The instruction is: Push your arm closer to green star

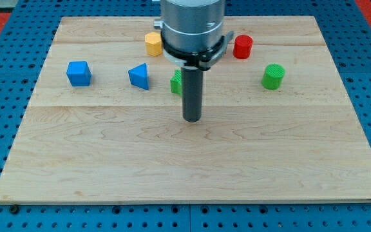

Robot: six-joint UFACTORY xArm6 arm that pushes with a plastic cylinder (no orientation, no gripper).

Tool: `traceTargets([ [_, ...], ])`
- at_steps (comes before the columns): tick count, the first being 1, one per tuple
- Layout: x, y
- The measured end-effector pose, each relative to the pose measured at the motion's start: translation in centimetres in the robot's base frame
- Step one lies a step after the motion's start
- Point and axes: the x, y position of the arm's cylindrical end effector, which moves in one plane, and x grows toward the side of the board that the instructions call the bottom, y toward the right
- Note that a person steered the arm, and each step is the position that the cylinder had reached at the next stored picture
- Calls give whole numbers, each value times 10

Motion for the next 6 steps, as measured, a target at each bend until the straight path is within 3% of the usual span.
traceTargets([
  [6, -7, 16],
])
